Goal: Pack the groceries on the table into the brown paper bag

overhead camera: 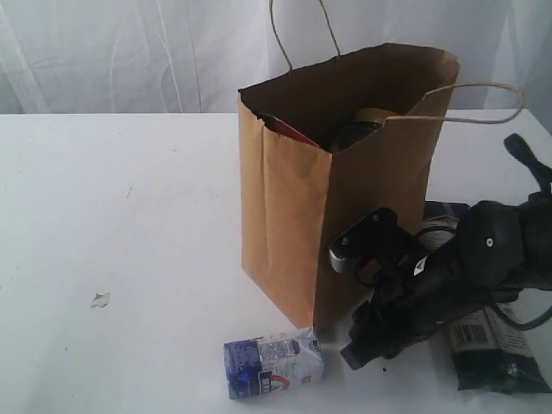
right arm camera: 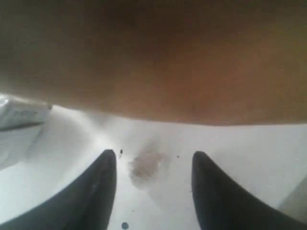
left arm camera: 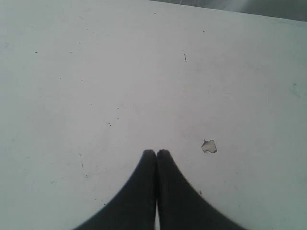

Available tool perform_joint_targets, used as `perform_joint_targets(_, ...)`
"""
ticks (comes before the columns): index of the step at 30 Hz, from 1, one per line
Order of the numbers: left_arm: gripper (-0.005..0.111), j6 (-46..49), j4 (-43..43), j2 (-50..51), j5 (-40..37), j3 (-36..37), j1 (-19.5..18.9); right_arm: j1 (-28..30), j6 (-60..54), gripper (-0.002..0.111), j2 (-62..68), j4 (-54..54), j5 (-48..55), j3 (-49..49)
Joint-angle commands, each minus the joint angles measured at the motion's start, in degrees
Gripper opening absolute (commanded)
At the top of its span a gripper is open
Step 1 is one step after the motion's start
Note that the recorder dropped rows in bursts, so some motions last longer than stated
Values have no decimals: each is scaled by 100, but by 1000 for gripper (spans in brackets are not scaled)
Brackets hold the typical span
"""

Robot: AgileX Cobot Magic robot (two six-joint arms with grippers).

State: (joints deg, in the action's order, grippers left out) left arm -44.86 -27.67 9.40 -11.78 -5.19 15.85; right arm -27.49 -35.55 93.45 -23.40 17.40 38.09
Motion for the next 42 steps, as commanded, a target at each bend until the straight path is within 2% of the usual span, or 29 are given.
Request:
perform_joint_targets(1,0,-19,-20,-24,17,41,24,-8,-30,46,230,-14,-171,1)
perform_joint_targets(3,0,-19,-20,-24,17,41,24,-8,-22,42,245,-14,-201,12)
perform_joint_targets(9,0,-19,-20,-24,17,41,24,-8,-5,14,5,-95,-102,12)
perform_joint_targets(13,0,-19,-20,-24,17,41,24,-8,-5,3,-456,-212,395,12)
perform_joint_targets(22,0,-19,-20,-24,17,41,24,-8,-5,2,-1714,-992,3226,12)
perform_joint_targets(26,0,-19,-20,-24,17,41,24,-8,-5,2,-2197,-1391,4132,12)
perform_joint_targets(31,0,-19,-20,-24,17,41,24,-8,-93,2,-2894,-2852,5014,12)
perform_joint_targets(37,0,-19,-20,-24,17,41,24,-8,-931,2,-3524,-4764,5256,462)
perform_joint_targets(41,0,-19,-20,-24,17,41,24,-8,-931,2,-3511,-4930,5225,1224)
perform_joint_targets(42,0,-19,-20,-24,17,41,24,-8,-931,2,-3467,-4855,4953,1495)
